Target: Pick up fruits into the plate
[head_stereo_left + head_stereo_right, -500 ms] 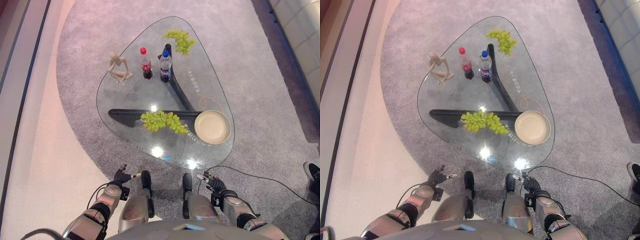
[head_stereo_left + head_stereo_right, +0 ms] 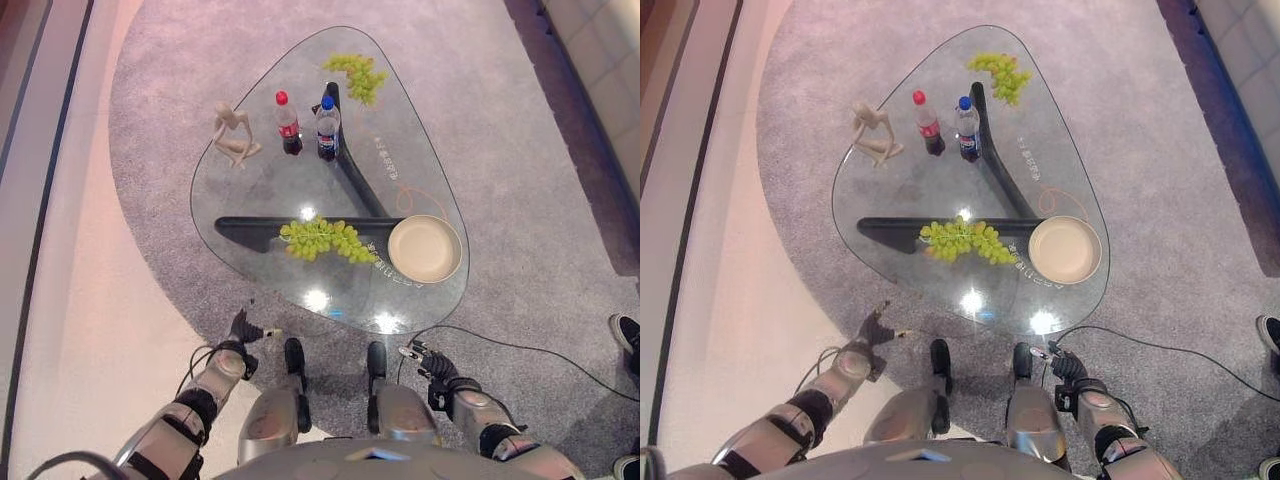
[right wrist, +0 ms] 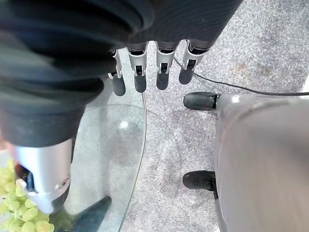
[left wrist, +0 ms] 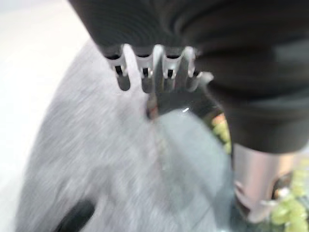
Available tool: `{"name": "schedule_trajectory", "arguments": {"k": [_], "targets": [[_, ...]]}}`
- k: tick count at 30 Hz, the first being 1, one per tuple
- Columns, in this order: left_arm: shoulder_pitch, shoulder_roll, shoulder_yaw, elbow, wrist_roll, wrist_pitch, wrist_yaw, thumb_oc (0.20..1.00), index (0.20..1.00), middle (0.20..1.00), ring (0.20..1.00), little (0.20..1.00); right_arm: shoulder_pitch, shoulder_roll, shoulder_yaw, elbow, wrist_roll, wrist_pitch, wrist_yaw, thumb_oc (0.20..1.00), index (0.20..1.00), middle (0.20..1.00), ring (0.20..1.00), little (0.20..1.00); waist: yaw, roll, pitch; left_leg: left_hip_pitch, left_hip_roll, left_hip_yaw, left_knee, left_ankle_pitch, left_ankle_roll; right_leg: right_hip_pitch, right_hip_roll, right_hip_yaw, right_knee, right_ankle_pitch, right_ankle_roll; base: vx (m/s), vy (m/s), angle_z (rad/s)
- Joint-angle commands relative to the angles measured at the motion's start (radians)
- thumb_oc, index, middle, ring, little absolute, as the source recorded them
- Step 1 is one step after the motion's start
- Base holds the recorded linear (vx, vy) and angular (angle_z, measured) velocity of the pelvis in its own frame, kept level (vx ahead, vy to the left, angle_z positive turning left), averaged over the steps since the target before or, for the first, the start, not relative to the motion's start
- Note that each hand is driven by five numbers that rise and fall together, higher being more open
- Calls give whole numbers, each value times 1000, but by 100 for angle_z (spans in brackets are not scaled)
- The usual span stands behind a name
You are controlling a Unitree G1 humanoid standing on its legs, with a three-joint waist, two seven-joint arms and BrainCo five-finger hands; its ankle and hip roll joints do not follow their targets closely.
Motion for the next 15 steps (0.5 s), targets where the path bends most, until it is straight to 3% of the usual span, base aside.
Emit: {"name": "schedule_trajectory", "arguments": {"k": [1,7,10,15], "targets": [[-91,36,-37,-47,97,31,70,1000,1000,1000,1000,1000,-38,-31,33,-36,17,-1,13,1000,1000,1000,1000,1000,-7,-7,24,14,-21,-59,55,-116,0,-98,-50,38,99,21,42,21,74,-20],[-220,168,-63,-192,150,102,51,1000,1000,1000,1000,1000,-67,-69,44,-75,29,4,23,1000,1000,1000,1000,1000,-21,7,76,-33,-34,-57,88,-119,3,-148,-53,47,125,21,39,-11,48,-13],[-381,258,-88,-225,177,183,43,1000,1000,1000,1000,1000,-105,-86,59,-124,93,-18,32,1000,1000,1000,1000,1000,-39,1,150,-115,-40,-58,138,-115,11,-242,-43,67,184,25,35,-76,-3,-16],[-521,311,-110,-226,231,255,31,1000,1000,1000,1000,1000,-117,-82,59,-195,154,-38,23,1000,1000,1000,1000,1000,-56,-5,151,-255,-56,-57,178,-106,23,-398,-28,86,235,34,34,-49,-6,-19]]}}
